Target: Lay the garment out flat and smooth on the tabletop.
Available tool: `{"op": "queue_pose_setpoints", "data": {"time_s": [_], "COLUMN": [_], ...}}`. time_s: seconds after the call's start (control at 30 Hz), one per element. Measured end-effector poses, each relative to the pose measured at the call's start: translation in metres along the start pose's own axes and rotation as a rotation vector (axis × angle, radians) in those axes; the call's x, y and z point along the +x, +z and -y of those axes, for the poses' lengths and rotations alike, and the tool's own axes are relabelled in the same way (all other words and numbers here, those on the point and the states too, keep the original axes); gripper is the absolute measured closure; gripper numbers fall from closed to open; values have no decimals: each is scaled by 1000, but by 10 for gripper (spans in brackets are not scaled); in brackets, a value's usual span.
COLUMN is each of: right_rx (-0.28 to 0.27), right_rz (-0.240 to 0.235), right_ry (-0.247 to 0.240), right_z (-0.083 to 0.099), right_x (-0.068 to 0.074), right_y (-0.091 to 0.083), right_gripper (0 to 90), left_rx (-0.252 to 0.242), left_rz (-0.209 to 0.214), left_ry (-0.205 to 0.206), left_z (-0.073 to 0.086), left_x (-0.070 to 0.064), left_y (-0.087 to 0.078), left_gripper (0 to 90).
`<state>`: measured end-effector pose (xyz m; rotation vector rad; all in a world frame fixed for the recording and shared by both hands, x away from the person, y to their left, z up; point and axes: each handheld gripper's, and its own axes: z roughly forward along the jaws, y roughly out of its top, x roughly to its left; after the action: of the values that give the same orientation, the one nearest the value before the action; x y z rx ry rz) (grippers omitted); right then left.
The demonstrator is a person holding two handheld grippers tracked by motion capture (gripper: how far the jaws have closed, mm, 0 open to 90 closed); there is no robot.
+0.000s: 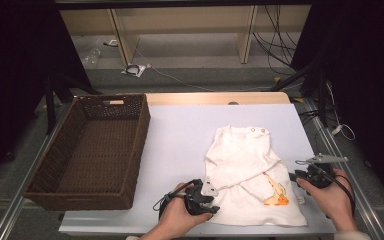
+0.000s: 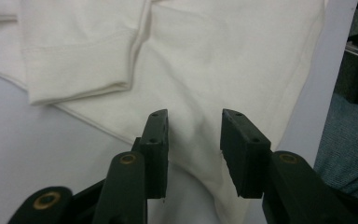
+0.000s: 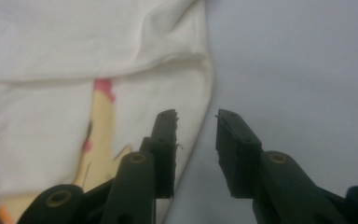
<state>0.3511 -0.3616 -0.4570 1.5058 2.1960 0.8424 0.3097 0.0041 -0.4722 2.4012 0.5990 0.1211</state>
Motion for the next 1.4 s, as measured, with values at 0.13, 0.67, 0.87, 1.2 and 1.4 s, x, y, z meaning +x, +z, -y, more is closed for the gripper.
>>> {"op": "queue_pose_setpoints", "data": {"time_s": [0.13, 0.67, 0.87, 1.2, 1.4], "right_rx": [-29, -9, -11, -13, -7], "right_rz": [13, 44, 66, 84, 82], "right_ry": [5, 25, 72, 106, 120], "right_z": [-19, -25, -22, -19, -16], "right_x": [-7, -7, -12, -23, -33], "right_y": [24, 48, 45, 40, 35], "right_gripper": [699, 897, 899, 898, 897], "left_rx": [-23, -100, -111, -116, -130], "left_rz": [-8, -17, -17, -24, -13], "left_ry": [-10, -54, -64, -62, -72], "left_z": [2, 4, 6, 5, 4], "left_x": [0, 3, 1, 0, 0], "left_y": [1, -11, -11, -12, -13], "left_gripper": [591, 281, 262, 260, 259]}}
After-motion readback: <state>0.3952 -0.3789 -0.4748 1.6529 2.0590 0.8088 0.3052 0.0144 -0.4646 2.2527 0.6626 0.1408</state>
